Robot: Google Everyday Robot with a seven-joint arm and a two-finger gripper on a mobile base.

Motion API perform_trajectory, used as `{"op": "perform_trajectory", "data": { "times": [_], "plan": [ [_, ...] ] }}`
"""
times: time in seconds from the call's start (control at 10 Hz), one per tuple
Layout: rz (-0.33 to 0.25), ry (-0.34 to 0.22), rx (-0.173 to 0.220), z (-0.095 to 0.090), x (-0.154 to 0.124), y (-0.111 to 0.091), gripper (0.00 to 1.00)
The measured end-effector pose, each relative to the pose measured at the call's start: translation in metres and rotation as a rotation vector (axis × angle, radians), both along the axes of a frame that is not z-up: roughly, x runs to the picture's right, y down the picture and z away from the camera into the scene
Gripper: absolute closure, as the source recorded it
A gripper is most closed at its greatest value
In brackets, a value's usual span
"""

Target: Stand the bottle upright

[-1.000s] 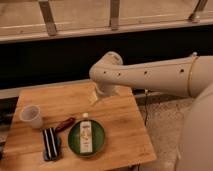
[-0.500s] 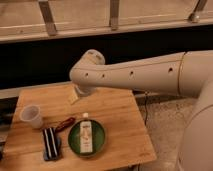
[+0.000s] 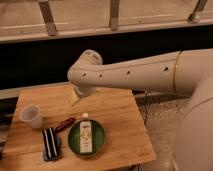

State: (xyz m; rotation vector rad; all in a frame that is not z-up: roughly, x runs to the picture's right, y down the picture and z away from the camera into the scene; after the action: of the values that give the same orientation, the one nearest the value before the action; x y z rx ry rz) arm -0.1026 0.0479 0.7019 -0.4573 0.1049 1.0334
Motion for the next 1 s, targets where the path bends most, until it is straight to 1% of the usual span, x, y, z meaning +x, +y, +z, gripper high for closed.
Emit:
{"op": "perform_trajectory", "data": {
  "times": [0.1, 0.3, 0.5, 0.6, 0.8, 1.0],
  "plan": [
    [-0.014, 0.01, -0.018, 0.007, -0.003, 0.008, 0.2],
    [-0.044, 0.057, -0.078, 0.034, -0.005, 0.039, 0.2],
    [-0.048, 0.099, -0.133, 0.051, -0.003, 0.062, 0.2],
    [-0.038, 0.12, -0.164, 0.058, -0.003, 0.073, 0.2],
    [-0.003, 0.154, -0.2, 0.061, 0.0, 0.086, 0.2],
    [0.007, 0.179, -0.22, 0.062, 0.001, 0.095, 0.2]
  ]
}}
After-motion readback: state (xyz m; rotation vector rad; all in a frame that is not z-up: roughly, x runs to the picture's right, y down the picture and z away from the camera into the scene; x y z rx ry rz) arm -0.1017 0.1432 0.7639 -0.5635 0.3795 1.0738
